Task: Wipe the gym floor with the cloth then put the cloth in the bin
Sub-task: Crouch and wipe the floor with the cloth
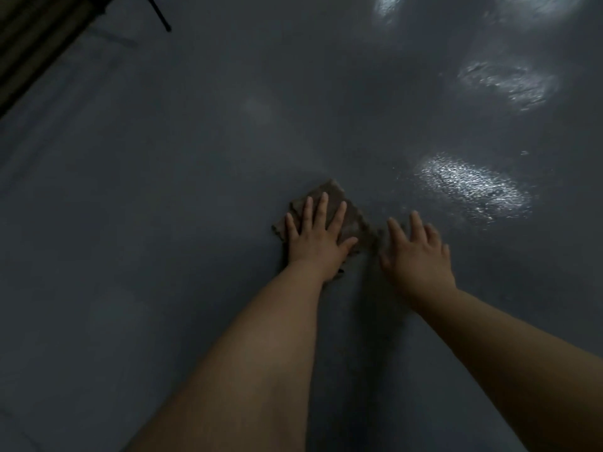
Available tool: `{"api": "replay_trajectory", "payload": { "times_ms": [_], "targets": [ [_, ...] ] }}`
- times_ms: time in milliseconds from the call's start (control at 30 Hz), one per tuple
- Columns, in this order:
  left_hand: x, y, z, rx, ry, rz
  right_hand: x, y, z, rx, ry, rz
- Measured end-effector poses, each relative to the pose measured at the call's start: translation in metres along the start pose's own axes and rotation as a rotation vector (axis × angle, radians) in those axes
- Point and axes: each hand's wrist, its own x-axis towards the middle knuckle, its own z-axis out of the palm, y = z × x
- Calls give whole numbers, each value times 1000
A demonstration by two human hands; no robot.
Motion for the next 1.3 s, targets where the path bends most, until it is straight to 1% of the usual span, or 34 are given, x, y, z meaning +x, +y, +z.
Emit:
{"api": "replay_trajectory", "payload": {
  "times_ms": [33, 100, 200, 300, 367, 400, 533, 567, 600, 667, 733, 800, 867, 900, 933, 967, 1033, 1167, 1233, 1300],
  "targets": [
    [2, -14, 0, -3, 22, -19, 0, 0, 4, -2, -8, 4],
    [5, -42, -2, -37, 68, -118, -1, 0, 11, -13, -29, 1],
    [-1, -87, 2, -106, 102, -328, -4, 3, 18, -44, -57, -19],
    [-18, -122, 13, -219, 140, -592, -6, 5, 20, -64, -48, -37],
    [-35, -129, 23, -300, 163, -754, -7, 5, 21, -77, -44, -40],
    [-44, -128, 29, -337, 177, -805, -7, 5, 21, -88, -41, -40],
    [-74, -94, 51, -395, 207, -891, -9, 2, 23, -93, -18, -30],
    [-79, -78, 56, -375, 197, -871, -10, 1, 24, -87, -13, -26],
    [-84, -59, 62, -343, 186, -808, -11, 0, 25, -79, -9, -21],
    [-91, -22, 70, -241, 213, -547, -13, -1, 27, -66, -6, -14],
    [-92, -1, 73, -110, 122, -265, -12, 0, 29, -73, 7, -16],
    [-84, -4, 66, -11, 65, -64, -11, 1, 30, -81, 21, -21],
    [-63, -25, 57, 139, 122, 107, -11, 2, 31, -78, 24, -22],
    [-50, -39, 50, 176, 110, 173, -11, 2, 32, -75, 26, -20],
    [-37, -53, 39, 183, 83, 182, -11, 3, 32, -75, 26, -19],
    [-25, -66, 29, 172, 70, 141, -10, 3, 32, -76, 21, -20],
    [-9, -91, 13, 79, 80, -33, -10, 4, 31, -79, 12, -26],
    [-13, -130, 12, -218, 127, -542, -9, 4, 28, -70, 6, -32],
    [-30, -130, 24, -302, 169, -726, -10, 5, 29, -71, 10, -33],
    [-54, -113, 42, -372, 214, -836, -10, 5, 30, -78, 18, -37]
  ]
}}
